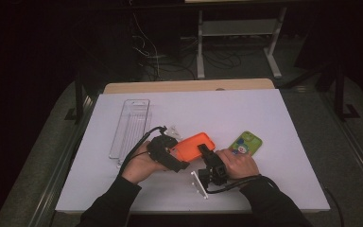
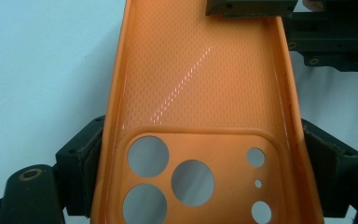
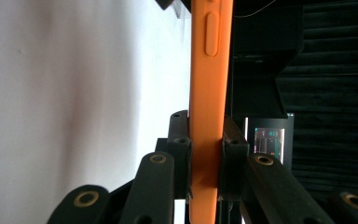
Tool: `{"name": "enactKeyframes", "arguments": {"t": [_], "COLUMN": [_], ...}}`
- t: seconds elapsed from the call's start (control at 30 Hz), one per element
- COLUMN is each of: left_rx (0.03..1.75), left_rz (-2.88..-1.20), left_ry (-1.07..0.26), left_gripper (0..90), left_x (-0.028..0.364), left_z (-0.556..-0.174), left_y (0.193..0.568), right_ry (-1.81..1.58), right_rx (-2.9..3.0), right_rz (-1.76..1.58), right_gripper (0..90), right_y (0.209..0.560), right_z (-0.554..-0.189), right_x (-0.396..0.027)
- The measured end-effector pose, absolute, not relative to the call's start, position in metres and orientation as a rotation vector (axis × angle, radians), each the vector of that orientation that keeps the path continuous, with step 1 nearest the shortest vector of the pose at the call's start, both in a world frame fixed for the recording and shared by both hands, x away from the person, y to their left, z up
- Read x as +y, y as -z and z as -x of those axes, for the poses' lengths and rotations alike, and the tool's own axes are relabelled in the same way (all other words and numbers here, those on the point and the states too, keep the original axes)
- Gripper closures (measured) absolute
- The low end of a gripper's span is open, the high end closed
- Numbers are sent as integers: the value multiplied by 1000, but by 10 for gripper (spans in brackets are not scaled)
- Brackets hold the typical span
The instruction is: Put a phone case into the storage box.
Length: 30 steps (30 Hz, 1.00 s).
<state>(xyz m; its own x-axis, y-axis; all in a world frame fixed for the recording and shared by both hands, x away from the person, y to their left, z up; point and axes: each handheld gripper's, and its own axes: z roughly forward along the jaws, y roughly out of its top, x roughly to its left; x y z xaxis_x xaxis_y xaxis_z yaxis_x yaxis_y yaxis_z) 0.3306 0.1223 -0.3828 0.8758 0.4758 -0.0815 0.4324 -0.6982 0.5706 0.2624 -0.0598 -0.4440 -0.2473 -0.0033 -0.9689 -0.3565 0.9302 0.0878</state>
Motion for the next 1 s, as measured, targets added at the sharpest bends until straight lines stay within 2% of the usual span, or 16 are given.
{"name": "enactKeyframes", "arguments": {"t": [0.23,0.5,0.63,1.0], "left_rx": [644,651,686,691], "left_rz": [-2412,-2341,-2269,-2258], "left_ry": [-126,-186,-206,-239], "left_gripper": [140,25,20,20], "left_x": [124,131,137,149], "left_z": [-329,-330,-330,-334], "left_y": [384,375,370,365], "right_ry": [-344,-390,-426,-574], "right_rx": [1828,1872,1889,1991], "right_rz": [265,171,91,-131], "right_gripper": [779,780,780,780], "right_y": [443,439,437,423], "right_z": [-263,-268,-273,-288], "right_x": [-60,-65,-71,-90]}}
